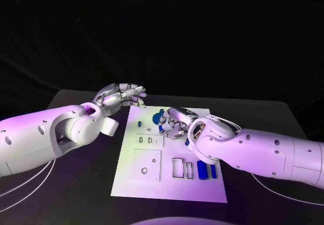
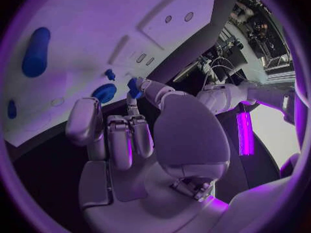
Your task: Assemble the parts on the task board
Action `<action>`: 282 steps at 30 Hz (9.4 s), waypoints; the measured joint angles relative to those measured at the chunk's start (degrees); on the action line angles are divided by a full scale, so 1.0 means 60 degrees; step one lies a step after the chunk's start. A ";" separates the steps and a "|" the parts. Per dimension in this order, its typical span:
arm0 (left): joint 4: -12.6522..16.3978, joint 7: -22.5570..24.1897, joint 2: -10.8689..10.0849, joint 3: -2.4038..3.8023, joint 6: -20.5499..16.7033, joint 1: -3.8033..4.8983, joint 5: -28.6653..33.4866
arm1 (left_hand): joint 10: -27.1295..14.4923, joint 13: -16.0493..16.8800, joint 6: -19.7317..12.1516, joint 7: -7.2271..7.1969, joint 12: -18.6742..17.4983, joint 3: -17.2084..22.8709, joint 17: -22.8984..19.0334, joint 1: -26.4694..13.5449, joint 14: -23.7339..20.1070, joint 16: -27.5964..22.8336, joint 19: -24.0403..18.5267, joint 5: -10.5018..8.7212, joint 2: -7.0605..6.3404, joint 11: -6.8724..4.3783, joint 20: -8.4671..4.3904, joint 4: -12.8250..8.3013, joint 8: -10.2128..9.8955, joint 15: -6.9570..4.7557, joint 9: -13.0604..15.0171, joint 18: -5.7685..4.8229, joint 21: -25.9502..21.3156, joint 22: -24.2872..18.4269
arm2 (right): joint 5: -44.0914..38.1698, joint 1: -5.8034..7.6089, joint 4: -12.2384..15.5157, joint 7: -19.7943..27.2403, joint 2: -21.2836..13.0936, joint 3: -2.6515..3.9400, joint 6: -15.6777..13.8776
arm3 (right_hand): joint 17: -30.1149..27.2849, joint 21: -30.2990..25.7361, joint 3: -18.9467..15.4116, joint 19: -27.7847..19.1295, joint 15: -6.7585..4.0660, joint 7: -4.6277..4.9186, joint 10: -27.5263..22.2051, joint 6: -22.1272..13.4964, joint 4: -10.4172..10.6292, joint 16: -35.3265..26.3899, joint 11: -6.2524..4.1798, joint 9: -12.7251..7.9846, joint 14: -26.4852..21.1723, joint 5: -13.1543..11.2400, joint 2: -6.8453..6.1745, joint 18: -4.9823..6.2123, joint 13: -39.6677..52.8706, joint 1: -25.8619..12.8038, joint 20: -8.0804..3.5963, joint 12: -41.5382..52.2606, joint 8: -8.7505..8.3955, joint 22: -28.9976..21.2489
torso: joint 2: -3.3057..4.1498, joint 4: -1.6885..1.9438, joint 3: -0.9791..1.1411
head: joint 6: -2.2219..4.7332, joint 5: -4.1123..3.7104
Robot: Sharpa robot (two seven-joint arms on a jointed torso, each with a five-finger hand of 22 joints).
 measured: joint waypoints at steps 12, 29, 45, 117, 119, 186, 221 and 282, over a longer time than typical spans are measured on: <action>0.0041 0.0002 0.0038 0.0000 -0.0075 0.0002 -0.0002 | 0.0000 -0.0009 0.0000 0.0000 0.0000 0.0000 0.0001 0.0037 0.0000 0.0000 0.0000 0.0000 0.0037 0.0000 0.0000 0.0000 0.0000 0.0000 0.0000 0.0000 0.0000 -0.0011 | -0.0807 -0.0257 -0.0301 -0.0417 0.0595 -0.0056 0.0296 | 0.0000 0.0000 -0.0001 0.0000 0.0000 -0.0003 0.0000 -0.0002 0.0000 0.0000 0.0000 0.0002 0.0000 -0.0004 -0.0107 0.0000 -0.0001 -0.0104 0.0000 0.0000 0.0032 0.0017 | 0.0013 -0.0001 0.0015 | -0.0068 0.0060; 0.0017 0.0020 0.0096 0.0000 -0.0034 0.0002 -0.0008 | 0.0000 -0.0008 0.0000 0.0000 0.0000 0.0001 -0.0016 0.0037 -0.0001 -0.0035 0.0000 0.0000 0.0037 0.0000 0.0000 0.0000 0.0000 0.0001 0.0000 0.0000 0.0000 -0.0010 | -0.1412 -0.0523 -0.0550 -0.0657 0.0967 -0.0073 0.0564 | 0.0000 0.0000 -0.0001 0.0000 0.0001 -0.0017 0.0000 0.0011 0.0001 0.0000 0.0000 0.0072 0.0000 -0.0086 -0.0180 0.0001 -0.0001 -0.0280 0.0001 -0.0001 0.0058 0.0027 | 0.0013 -0.0011 0.0024 | -0.0119 0.0078; 0.0019 0.0023 0.0086 0.0000 0.0001 0.0001 -0.0008 | 0.0000 -0.0016 0.0000 0.0000 0.0000 0.0001 -0.0015 0.0037 -0.0001 -0.0035 0.0000 0.0000 0.0037 0.0000 0.0000 0.0000 0.0000 0.0001 0.0000 0.0000 0.0000 -0.0018 | -0.1594 -0.0588 -0.0587 -0.0652 0.0974 -0.0060 0.0574 | -0.0001 -0.0036 -0.0020 0.0000 0.0001 -0.0033 0.0000 -0.0003 -0.0017 0.0000 0.0000 0.0207 0.0000 -0.0138 -0.0191 0.0001 -0.0001 -0.0290 0.0001 -0.0036 0.0022 0.0025 | 0.0013 -0.0005 0.0017 | -0.0176 0.0117; -0.0534 -0.1656 0.0079 0.0002 0.0149 0.0018 -0.2077 | 0.2122 0.1937 0.0666 -0.0740 0.3390 -0.1315 0.6139 0.0242 0.5157 0.6107 0.2630 0.0118 0.0029 -0.1169 -0.1158 0.1871 0.1406 -0.1233 0.0823 0.0106 0.3204 0.2385 | 0.0491 0.0182 0.1285 0.1422 -0.1709 0.0024 -0.0287 | 0.0002 -0.0666 -0.1657 -0.0103 0.0209 0.0235 -0.0060 -0.0809 0.0844 0.0000 0.0215 0.0142 0.0000 -0.0815 -0.0404 0.0000 0.0001 -0.0195 0.0176 -0.0432 -0.0560 -0.0225 | -0.0092 -0.0043 0.0022 | -0.0222 0.0223; -0.0555 -0.2248 0.0097 0.0002 0.0254 0.0031 -0.2535 | 0.2241 0.2666 0.0678 -0.0929 0.4443 -0.1595 0.7125 -0.0068 0.5792 0.7216 0.3554 0.0048 0.0306 -0.1364 -0.1330 0.2013 0.2157 -0.1387 0.1307 -0.0154 0.4606 0.4252 | 0.1068 0.0307 0.1462 0.1620 -0.2056 0.0024 -0.0093 | 0.0002 -0.0666 -0.1622 -0.0103 0.0209 0.0209 -0.0060 -0.0718 0.0879 0.0000 0.0215 0.0213 0.0000 -0.0798 -0.0404 0.0000 0.0001 -0.0195 0.0176 -0.0433 -0.0453 -0.0226 | -0.0118 -0.0056 0.0022 | -0.0227 0.0243; -0.1797 -0.9478 0.2985 -0.0578 0.4122 0.0980 -0.7149 | 0.5174 1.0099 0.0400 -0.0837 0.8744 -0.6085 0.7329 0.0440 0.5935 0.8473 0.6242 -0.0317 0.3329 -0.1348 -0.1362 0.2001 0.0815 -0.1362 0.0167 -0.1109 0.8211 0.9279 | 0.3913 0.1152 0.0975 0.1808 -0.3607 0.0033 0.1212 | 0.0000 -0.0869 -0.1565 -0.0139 0.0208 0.0226 -0.0240 -0.1043 0.1018 0.0000 0.0239 0.0397 0.0000 -0.0371 -0.0416 0.0000 0.0003 -0.0262 0.0140 -0.0592 -0.0375 -0.0313 | -0.0306 -0.0054 0.0102 | -0.0694 0.0440; -0.2033 -0.9529 0.3237 -0.0631 0.4277 0.0975 -0.7047 | 0.5122 1.0207 0.1199 -0.1087 0.8729 -0.6321 0.7328 0.0962 0.5937 0.8473 0.6259 -0.0018 0.3474 -0.1405 -0.1487 0.1975 0.1443 -0.1535 0.0426 -0.1107 0.8210 0.9277 | 0.3903 0.1156 0.0890 0.1751 -0.3542 0.0034 0.1307 | 0.0006 -0.0907 -0.1539 -0.0173 0.0208 0.0227 -0.0239 -0.1043 0.1044 0.0000 0.0239 0.0415 0.0000 -0.0371 -0.0416 0.0000 0.0004 -0.0262 0.0174 -0.0592 -0.0375 -0.0349 | -0.0321 -0.0049 0.0113 | -0.0837 0.0403; -0.2149 -0.9582 0.3370 -0.0677 0.4697 0.0971 -0.6888 | 0.4962 1.0161 0.0953 -0.1331 0.8537 -0.5891 0.7326 0.1969 0.5905 0.8472 0.6224 0.2174 0.3220 -0.1652 -0.1725 0.2027 0.2387 -0.1744 0.0691 -0.1107 0.8133 0.9274 | 0.3897 0.1155 0.0808 0.1719 -0.3457 0.0032 0.1494 | 0.0000 -0.0941 -0.1541 -0.0172 0.0208 0.0227 -0.0238 -0.1043 0.1097 0.0000 0.0238 0.0454 0.0000 -0.0333 -0.0416 0.0000 0.0000 -0.0261 0.0173 -0.0591 -0.0300 -0.0360 | -0.0320 -0.0044 0.0113 | -0.0972 0.0348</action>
